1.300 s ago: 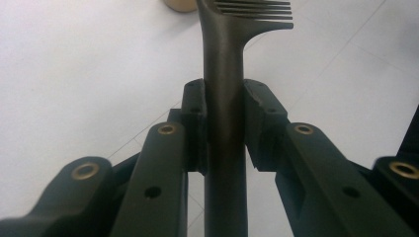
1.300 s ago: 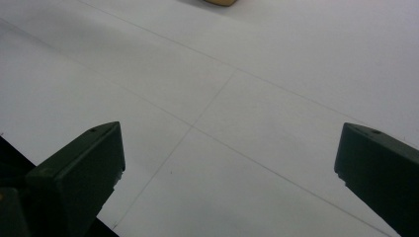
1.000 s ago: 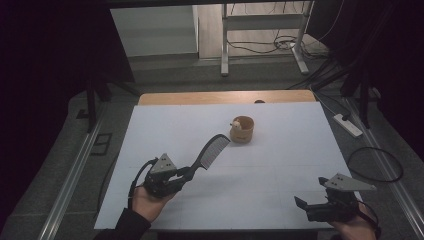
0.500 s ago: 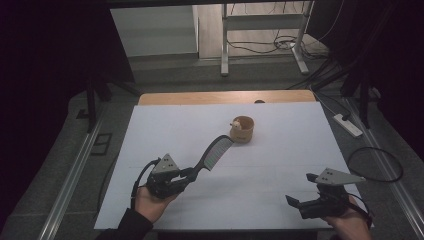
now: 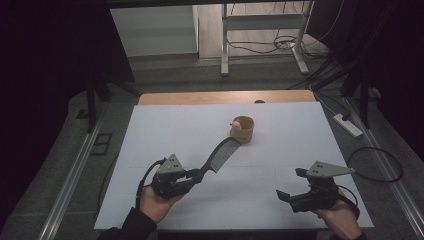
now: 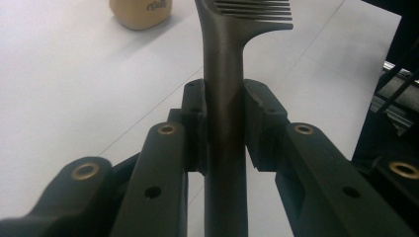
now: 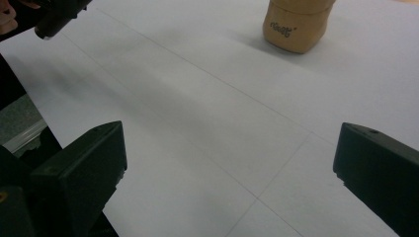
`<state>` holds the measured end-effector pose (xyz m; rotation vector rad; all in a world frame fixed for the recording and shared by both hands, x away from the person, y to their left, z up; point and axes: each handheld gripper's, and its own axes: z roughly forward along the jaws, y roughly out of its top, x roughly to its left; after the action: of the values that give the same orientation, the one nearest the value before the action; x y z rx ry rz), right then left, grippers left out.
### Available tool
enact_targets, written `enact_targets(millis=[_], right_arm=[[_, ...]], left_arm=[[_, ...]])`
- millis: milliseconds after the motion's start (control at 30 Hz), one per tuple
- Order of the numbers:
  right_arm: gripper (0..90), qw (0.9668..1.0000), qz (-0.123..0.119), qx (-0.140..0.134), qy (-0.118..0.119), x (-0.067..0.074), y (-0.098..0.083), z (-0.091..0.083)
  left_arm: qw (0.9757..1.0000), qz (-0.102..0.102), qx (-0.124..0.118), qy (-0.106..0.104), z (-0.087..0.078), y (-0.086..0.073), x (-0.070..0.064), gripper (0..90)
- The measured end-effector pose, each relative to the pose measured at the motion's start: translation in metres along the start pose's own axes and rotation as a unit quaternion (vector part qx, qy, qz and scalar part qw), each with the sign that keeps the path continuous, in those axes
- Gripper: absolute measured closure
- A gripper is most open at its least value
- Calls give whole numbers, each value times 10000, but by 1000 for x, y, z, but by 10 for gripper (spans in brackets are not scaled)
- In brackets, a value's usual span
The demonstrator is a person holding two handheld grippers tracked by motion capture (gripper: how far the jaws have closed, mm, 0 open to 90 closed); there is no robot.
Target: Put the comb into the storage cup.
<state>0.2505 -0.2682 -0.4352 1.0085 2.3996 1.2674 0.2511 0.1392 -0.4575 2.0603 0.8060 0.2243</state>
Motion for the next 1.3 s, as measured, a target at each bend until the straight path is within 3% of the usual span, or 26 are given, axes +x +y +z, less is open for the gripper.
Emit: enact_targets(millis=[300,467,733,1100,1300], right_arm=[[0,9994,47,-63,347,1,11,8],[0,9991,77,-83,407,1,18,13],[0,9971,353,18,680,-2,30,22],[0,9956,402,23,850,-3,47,33],[0,9949,428,177,891,-2,57,43]], left_arm=[[9999,48,3,-116,7,4,-4,724],[9998,92,-1,-164,11,6,-7,724],[9996,183,-11,-227,18,9,-13,724],[9990,322,71,-304,29,11,-21,724],[9988,363,57,-320,32,12,-24,724]])
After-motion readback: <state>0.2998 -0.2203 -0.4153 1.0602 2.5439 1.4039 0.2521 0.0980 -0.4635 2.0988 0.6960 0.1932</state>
